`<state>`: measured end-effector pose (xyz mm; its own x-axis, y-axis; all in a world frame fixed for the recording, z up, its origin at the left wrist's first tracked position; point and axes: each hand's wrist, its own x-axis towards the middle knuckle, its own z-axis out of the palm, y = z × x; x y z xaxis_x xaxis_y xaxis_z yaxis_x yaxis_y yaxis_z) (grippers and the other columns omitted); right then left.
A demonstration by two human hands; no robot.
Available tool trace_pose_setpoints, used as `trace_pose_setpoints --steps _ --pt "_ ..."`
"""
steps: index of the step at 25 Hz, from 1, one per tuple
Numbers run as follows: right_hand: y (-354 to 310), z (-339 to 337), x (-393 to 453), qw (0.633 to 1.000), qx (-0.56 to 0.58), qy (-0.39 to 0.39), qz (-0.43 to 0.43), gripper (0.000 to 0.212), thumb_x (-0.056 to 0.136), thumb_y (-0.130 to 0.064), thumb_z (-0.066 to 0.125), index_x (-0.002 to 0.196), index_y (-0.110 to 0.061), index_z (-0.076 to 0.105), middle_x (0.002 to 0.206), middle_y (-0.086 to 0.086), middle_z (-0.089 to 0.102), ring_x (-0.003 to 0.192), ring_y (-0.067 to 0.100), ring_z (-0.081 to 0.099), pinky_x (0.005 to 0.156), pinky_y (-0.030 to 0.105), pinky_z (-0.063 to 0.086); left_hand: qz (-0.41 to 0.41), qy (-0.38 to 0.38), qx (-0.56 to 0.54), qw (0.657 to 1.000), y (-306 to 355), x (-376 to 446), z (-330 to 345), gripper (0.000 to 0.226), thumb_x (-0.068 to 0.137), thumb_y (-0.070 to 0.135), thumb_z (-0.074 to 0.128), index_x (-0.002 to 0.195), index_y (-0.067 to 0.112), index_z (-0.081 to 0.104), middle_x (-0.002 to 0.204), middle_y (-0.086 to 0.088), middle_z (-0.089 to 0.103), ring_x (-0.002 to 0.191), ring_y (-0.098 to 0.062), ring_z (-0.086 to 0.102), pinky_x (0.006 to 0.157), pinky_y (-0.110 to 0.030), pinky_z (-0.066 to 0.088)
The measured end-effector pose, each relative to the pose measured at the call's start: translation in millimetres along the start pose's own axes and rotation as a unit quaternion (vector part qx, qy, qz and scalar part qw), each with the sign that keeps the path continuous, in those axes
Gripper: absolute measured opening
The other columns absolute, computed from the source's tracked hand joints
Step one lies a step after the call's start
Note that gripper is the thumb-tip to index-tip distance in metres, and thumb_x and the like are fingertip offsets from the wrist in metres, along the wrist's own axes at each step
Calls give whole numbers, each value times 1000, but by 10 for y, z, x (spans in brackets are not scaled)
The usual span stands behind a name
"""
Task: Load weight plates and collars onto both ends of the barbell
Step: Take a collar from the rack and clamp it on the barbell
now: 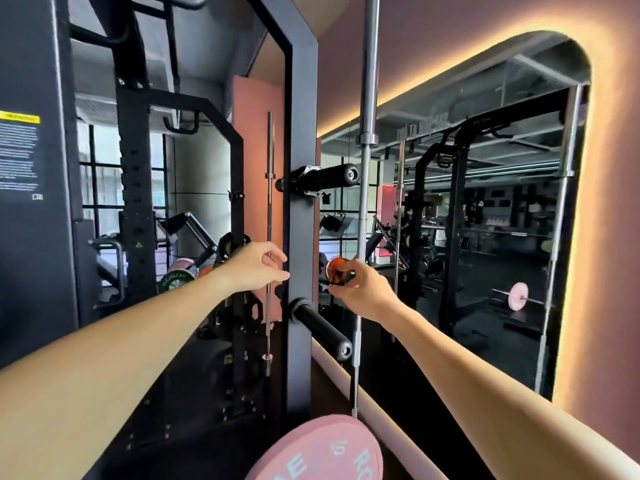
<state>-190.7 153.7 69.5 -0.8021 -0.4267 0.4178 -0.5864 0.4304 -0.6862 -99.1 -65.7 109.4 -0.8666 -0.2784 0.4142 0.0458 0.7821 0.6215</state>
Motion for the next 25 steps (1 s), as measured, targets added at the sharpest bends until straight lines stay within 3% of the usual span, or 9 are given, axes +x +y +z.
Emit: trace_pose_setpoints --steps 5,8,11,14,16,18,20,22,25 --pt "10 69 1017 999 16 20 -21 53 89 -35 71 137 -28 48 95 -3 69 84 11 65 65 21 48 16 15 -18 1000 -166 950 -55 31 87 25 76 115 25 64 107 3 66 92 -14 65 72 -28 55" --pt "-48 96 1526 998 39 49 -28 57 90 -32 71 140 -25 44 99 4 74 89 22 70 78 33 55 25 39 -16 999 -208 1351 -116 39 87 23 76 123 26 61 111 1 67 76 -8 61 65 -22 48" --pt "-69 160 1944 993 89 73 -32 63 92 -31 71 145 -27 39 101 3 69 81 18 68 70 31 53 37 61 -16 997 -220 1687 -151 63 87 19 75 141 31 46 120 -2 61 59 -6 53 47 -14 42" --pt "-76 171 2257 989 116 90 -34 69 93 -32 70 151 -30 33 119 -1 62 93 19 66 85 33 52 51 79 -10 996 -170 1968 -166 82 87 21 76 151 41 30 139 -4 50 83 -29 69 48 -16 42" --pt "-104 162 2419 987 135 84 -32 72 93 -32 70 154 -29 31 135 5 57 114 26 62 101 40 50 63 77 -41 994 -86 2100 -131 89 86 21 76 153 45 24 151 -3 44 86 -23 70 54 -19 47" --pt "-142 162 2533 979 185 73 -34 64 94 -32 69 150 -28 38 136 7 59 117 27 62 103 48 51 79 62 -45 994 -6 2179 -59 94 85 22 77 154 47 18 155 0 41 102 -15 65 73 -22 51" --pt "-173 175 2581 970 230 67 -41 46 95 -30 68 137 -29 49 128 7 63 111 26 65 100 51 53 87 59 -39 994 53 2206 3 97 84 24 77 154 48 16 150 2 47 117 -22 63 85 -24 49" --pt "-170 185 2579 962 261 67 -50 33 96 -25 67 126 -29 55 125 9 64 112 29 65 99 52 53 94 74 -47 992 103 2200 40 95 83 21 76 153 48 17 135 6 54 111 -22 66 84 -25 51" --pt "-153 99 2499 952 291 76 -62 30 95 -19 69 123 -28 60 124 6 67 112 29 66 98 53 54 100 96 -60 988 218 2120 97 89 84 13 74 152 43 25 119 10 57 107 -20 62 77 -33 53"
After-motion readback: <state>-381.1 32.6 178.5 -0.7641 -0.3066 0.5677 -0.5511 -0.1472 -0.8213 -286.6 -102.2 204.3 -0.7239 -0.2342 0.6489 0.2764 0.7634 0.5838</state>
